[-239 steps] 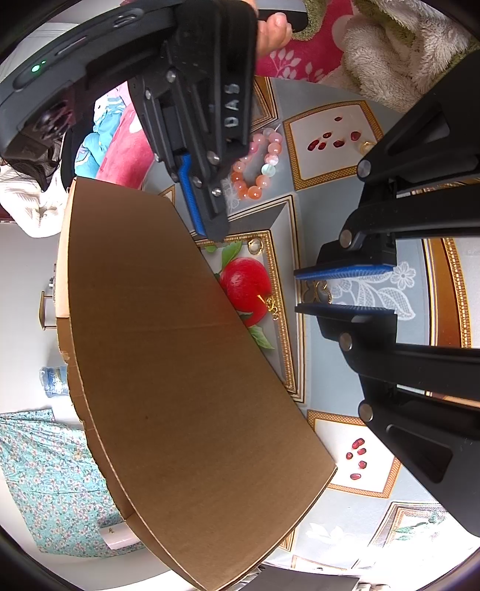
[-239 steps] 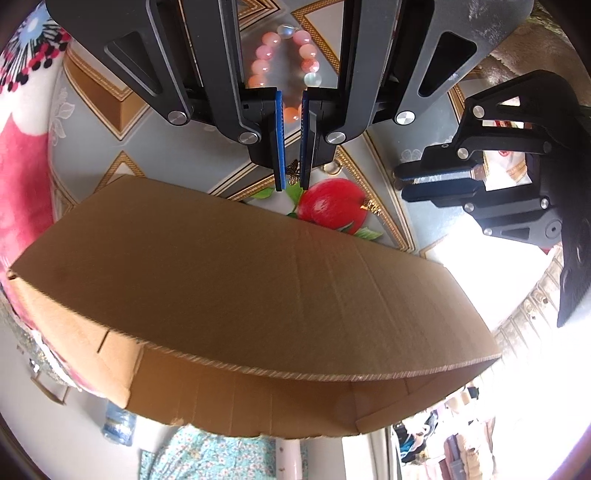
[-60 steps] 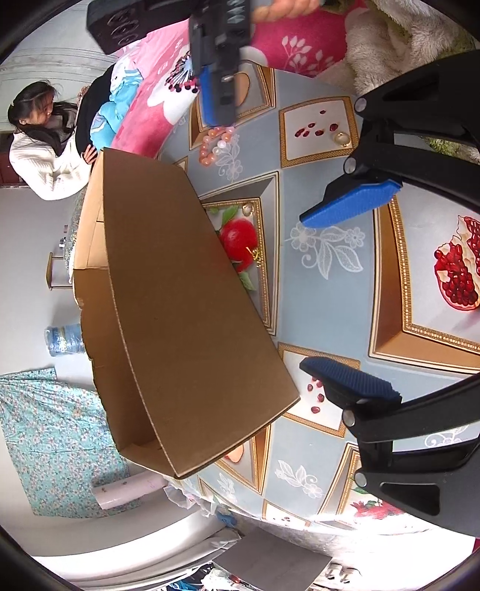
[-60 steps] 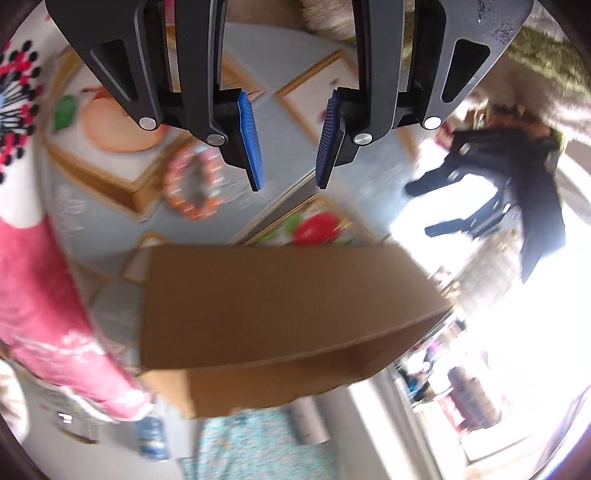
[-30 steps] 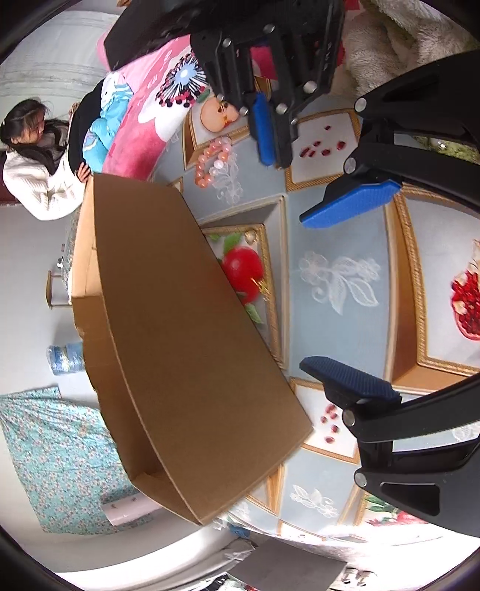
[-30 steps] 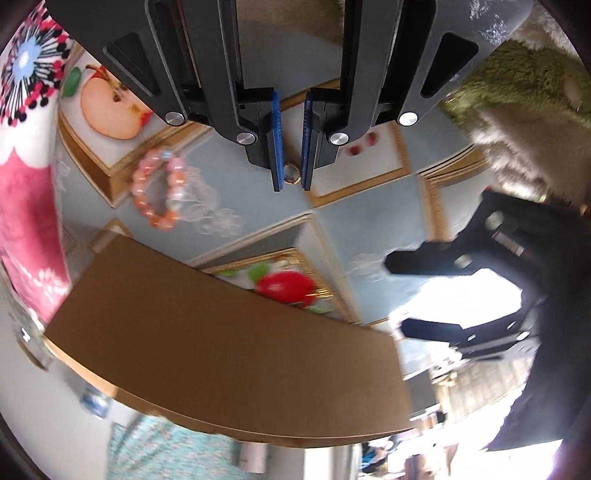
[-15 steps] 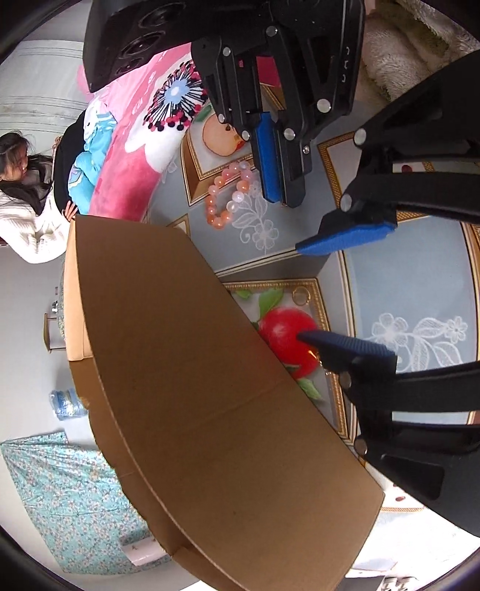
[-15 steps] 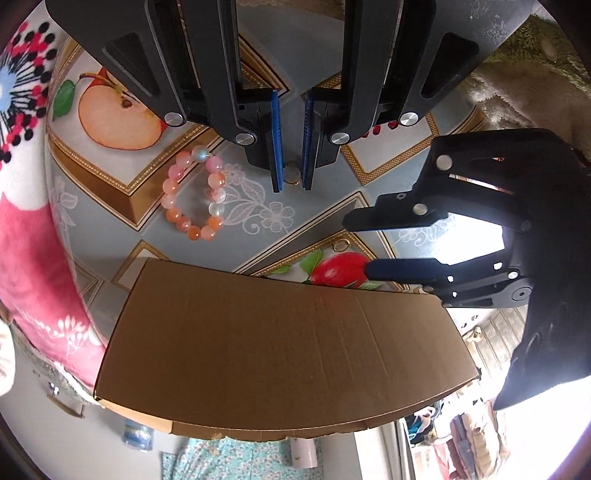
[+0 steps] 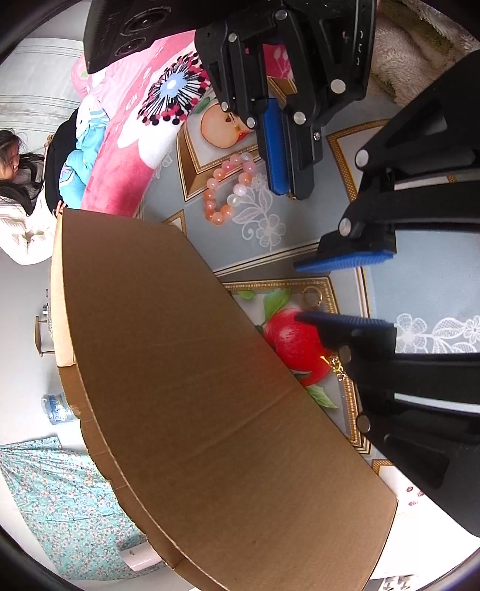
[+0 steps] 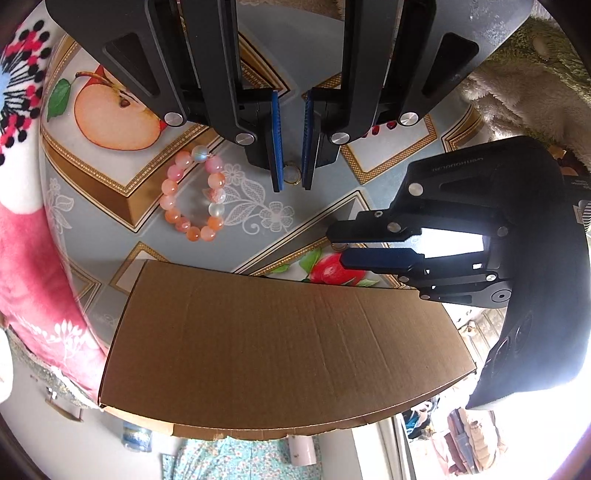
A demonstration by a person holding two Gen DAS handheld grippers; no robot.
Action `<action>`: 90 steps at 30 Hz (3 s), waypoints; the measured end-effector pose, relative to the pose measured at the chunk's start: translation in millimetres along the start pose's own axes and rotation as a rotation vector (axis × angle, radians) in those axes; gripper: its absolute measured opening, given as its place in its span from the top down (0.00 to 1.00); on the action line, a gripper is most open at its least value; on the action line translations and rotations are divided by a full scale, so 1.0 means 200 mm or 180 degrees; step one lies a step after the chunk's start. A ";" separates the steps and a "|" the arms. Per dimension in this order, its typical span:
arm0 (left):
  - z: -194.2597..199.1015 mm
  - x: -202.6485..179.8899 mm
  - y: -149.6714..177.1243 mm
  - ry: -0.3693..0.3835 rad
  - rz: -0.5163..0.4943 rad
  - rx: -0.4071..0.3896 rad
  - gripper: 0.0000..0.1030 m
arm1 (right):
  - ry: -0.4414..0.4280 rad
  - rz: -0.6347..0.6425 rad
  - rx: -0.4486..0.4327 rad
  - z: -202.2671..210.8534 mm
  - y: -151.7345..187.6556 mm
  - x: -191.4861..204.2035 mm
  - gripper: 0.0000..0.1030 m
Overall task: Organize jewelry
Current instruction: 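Grasp the small gold ring on the table with the right gripper, then carry the gold ring into the box and open the right gripper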
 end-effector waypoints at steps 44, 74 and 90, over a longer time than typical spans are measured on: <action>0.04 0.02 0.04 -0.0038 0.0011 -0.0024 0.91 | 0.0193 0.0224 0.0129 -0.05 -0.01 0.11 0.92; 0.67 0.30 -0.35 -0.0287 0.0398 -0.1044 0.91 | 0.0199 0.0737 -0.1011 0.50 -0.48 0.29 0.92; 0.20 0.60 -0.39 -0.0115 0.0849 -0.0288 0.91 | -0.0451 0.0282 -0.0656 0.11 -0.78 0.19 0.90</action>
Point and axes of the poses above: each gripper's, at about its wrist camera, not at the fingertips, and z roughly against the way its jaws point, x to its left, y to its underside, the point moved 9 cm from there along -z, roughly the way its jaws point, and after that the axes turned 13 degrees about -y, right-handed, at the moved point
